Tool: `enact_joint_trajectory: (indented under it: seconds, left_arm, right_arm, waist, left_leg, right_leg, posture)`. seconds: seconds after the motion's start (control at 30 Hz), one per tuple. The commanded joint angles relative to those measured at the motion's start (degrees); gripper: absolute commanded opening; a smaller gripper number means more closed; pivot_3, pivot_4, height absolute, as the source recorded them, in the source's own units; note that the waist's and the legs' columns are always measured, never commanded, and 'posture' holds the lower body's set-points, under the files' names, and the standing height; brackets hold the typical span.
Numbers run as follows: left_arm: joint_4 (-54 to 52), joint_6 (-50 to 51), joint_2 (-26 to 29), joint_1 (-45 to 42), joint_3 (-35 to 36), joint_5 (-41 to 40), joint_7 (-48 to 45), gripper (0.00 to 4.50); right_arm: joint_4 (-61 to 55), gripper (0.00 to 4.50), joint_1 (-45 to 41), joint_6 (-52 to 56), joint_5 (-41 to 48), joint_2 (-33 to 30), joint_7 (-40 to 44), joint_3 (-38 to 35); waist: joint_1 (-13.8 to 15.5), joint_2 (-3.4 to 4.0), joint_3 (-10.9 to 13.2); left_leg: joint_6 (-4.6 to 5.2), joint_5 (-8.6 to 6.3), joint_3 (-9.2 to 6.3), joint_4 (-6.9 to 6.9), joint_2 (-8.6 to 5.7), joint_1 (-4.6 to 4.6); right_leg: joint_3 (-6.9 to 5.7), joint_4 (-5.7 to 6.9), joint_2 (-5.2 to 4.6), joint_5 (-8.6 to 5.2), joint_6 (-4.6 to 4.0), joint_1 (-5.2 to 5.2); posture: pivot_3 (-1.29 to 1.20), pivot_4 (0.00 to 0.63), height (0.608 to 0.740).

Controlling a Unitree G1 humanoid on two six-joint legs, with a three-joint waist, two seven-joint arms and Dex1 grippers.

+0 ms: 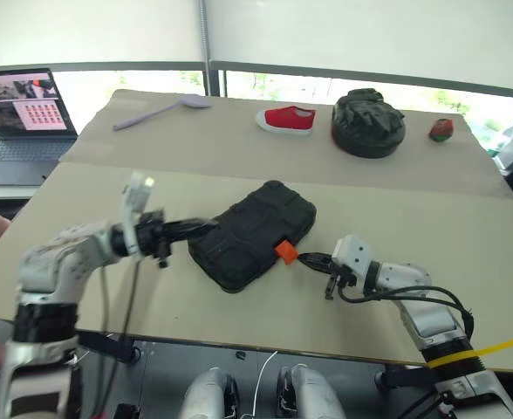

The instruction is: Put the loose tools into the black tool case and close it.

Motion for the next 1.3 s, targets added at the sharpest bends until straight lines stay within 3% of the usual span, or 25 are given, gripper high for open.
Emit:
enact_joint_trajectory:
  seconds: [0.03, 0.17, 0.33, 0.8, 1.3]
  left_arm:
    - [8.97, -11.34, -2.46, -3.92, -9.02, 11.96, 1.00, 0.10]
    - [15.38, -13.99, -3.71, -6.11, -15.20, 19.57, 2.43, 0.10]
    - [14.46, -10.56, -3.68, -3.20, -18.75, 22.83, 3.26, 0.10]
    - [7.22, -4.04, -4.04, 2.60, -13.58, 20.27, 8.93, 0.10]
    - [5.94, -1.72, -4.29, 3.86, -11.97, 19.30, 10.81, 0.10]
  right_arm:
    - [-7.00, 0.00, 2.01, 3.28, 2.22, 0.06, -1.45, -1.89]
    - [-11.01, 0.00, 2.73, 6.03, 3.68, 0.98, -2.69, -2.43]
    - [-15.13, 0.00, 3.11, 10.40, 5.87, 0.92, -2.99, -2.54]
    - [-7.36, 0.00, -0.91, 7.39, -0.62, 3.43, -3.50, 2.55]
    - [-1.15, 0.00, -2.49, 4.29, -1.59, 7.31, -4.24, 3.18]
  waist:
    - [-0.87, 0.00, 0.00]
    - [-1.36, 0.00, 0.00]
    - [-1.13, 0.14, -0.14]
    - [-1.23, 0.21, -1.01]
    - [-1.19, 0.22, -1.02]
  left_leg:
    - [0.06, 0.03, 0.01, -0.01, 0.00, 0.02]
    - [-0.10, 0.14, 0.01, -0.08, 0.18, 0.10]
    - [-0.15, 0.16, -0.10, -0.19, 0.27, 0.34]
    - [0.17, -0.35, -0.14, -0.32, 0.29, 0.98]
    - [-0.37, -0.33, -0.15, -0.34, 0.30, 1.04]
  right_leg:
    - [0.04, 0.00, 0.06, 0.00, 0.00, 0.00]
    - [0.09, 0.02, 0.11, -0.02, -0.05, -0.04]
    - [0.12, 0.05, 0.05, -0.06, -0.10, 0.10]
    - [0.16, -0.10, -0.05, -0.15, -0.19, 0.78]
    - [0.15, -0.14, -0.06, -0.16, -0.21, 0.84]
  posture:
    - [0.00, 0.150, 0.740]
    - [0.00, 0.150, 0.740]
    - [0.00, 0.150, 0.740]
    - [0.00, 0.150, 0.740]
    - [0.00, 0.150, 0.740]
